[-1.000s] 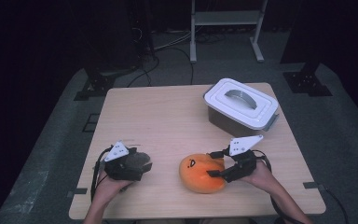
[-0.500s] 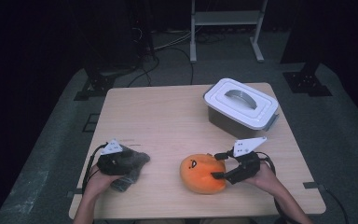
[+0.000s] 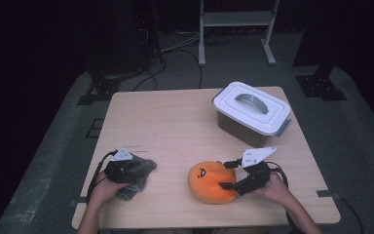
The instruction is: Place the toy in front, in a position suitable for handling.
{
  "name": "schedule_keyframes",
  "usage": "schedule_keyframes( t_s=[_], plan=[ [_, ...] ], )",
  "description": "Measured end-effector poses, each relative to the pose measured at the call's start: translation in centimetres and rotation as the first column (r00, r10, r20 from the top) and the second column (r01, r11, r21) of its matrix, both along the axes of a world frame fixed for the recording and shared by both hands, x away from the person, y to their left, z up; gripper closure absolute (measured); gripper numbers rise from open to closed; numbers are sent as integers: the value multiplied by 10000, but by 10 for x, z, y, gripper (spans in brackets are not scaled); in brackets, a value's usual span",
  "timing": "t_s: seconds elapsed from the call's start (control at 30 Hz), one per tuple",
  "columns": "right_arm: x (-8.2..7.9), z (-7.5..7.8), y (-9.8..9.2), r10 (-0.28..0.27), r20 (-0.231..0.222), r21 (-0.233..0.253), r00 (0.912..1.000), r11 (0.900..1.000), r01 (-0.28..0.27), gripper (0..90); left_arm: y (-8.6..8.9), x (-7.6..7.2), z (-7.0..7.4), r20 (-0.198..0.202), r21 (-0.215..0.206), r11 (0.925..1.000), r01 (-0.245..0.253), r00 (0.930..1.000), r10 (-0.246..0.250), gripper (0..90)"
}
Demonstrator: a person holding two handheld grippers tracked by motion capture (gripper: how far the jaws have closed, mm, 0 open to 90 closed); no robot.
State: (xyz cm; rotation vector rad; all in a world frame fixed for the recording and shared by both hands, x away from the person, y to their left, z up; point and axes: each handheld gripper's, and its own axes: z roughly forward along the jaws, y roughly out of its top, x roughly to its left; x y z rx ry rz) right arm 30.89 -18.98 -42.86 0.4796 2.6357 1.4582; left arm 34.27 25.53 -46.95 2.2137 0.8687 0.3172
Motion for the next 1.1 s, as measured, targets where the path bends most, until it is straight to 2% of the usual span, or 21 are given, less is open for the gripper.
schedule_keyframes(
  t_s=[0.07, 0.23, 0.3, 0.4, 0.43, 0.47, 0.57, 0.6, 0.63, 0.67, 0.7, 0.73, 0.77, 0.8, 0.87, 0.93, 1.0, 1.03, 1.07, 1.1],
  plan=[
    [-2, -2, 0, -103, 41, -5, 9999, 9999, 103, 248, -3, 1, 1, -31, 317, 9995, -63, 10000, 64, 446],
    [-5, -5, -1, -184, -8, 17, 9998, 9998, 184, 241, -7, 3, 4, -146, 706, 9975, 26, 9999, -16, 450],
    [-5, -7, -2, -180, 28, 37, 9998, 9998, 180, 239, -6, 4, 4, -109, 725, 9972, 155, 9998, -148, 500],
    [-5, -8, -3, -236, -51, 124, 9997, 9996, 236, 236, -5, 5, 4, -67, 606, 9974, 388, 9992, -385, 622],
    [-5, -9, -3, -234, -39, 139, 9997, 9996, 234, 234, -5, 5, 4, -66, 577, 9973, 460, 9989, -457, 622],
    [-5, -10, -3, -241, -42, 169, 9997, 9996, 241, 232, -7, 5, 4, -103, 491, 9968, 624, 9980, -620, 711],
    [-5, -10, -3, -231, -67, 195, 9997, 9995, 233, 229, -8, 5, 5, -57, 641, 9948, 791, 9969, -789, 771],
    [-5, -11, -3, -244, -83, 213, 9997, 9995, 245, 228, -9, 5, 6, -145, 603, 9948, 823, 9966, -816, 771],
    [-6, -11, -3, -259, -77, 205, 9996, 9995, 260, 226, -10, 6, 6, -236, 265, 9958, 875, 9959, -869, 785],
    [-6, -12, -3, -259, -67, 196, 9996, 9995, 260, 226, -11, 5, 6, -252, 105, 9955, 939, 9953, -936, 787],
    [-6, -12, -3, -254, -65, 210, 9997, 9995, 256, 225, -13, 4, 8, -217, -286, 9945, 1004, 9946, -1010, 788],
    [-6, -12, -3, -250, -58, 205, 9997, 9995, 251, 224, -16, 3, 12, -117, -795, 9904, 1130, 9934, -1143, 787],
    [-6, -12, -3, -250, -53, 204, 9997, 9995, 251, 223, -19, 2, 16, 38, -1285, 9834, 1281, 9917, -1287, 787],
    [-7, -12, -3, -252, -54, 185, 9997, 9995, 253, 223, -24, 1, 23, 229, -1604, 9759, 1478, 9890, -1460, 787],
    [-7, -11, -2, -229, -17, 98, 9997, 9997, 229, 222, -36, -3, 37, 656, -2251, 9527, 2043, 9787, -1944, 787],
    [-7, -11, 0, -183, 23, 3, 9998, 9998, 183, 222, -52, -8, 50, 1034, -2685, 9241, 2719, 9619, -2530, 787],
    [-7, -9, 2, -164, 88, -114, 9998, 9998, 165, 222, -70, -13, 61, 1349, -2967, 8928, 3388, 9405, -3120, 787],
    [-7, -9, 3, -113, 139, -167, 9998, 9998, 116, 222, -70, -13, 61, 1349, -2967, 8928, 3388, 9405, -3120, 787],
    [-7, -9, 4, -69, 173, -220, 9998, 9997, 73, 222, -90, -17, 69, 1549, -2970, 8678, 3985, 9168, -3680, 786],
    [-7, -8, 6, -34, 188, -250, 9998, 9997, 39, 221, -101, -18, 72, 1648, -2891, 8561, 4285, 9032, -3964, 786]
  ],
)
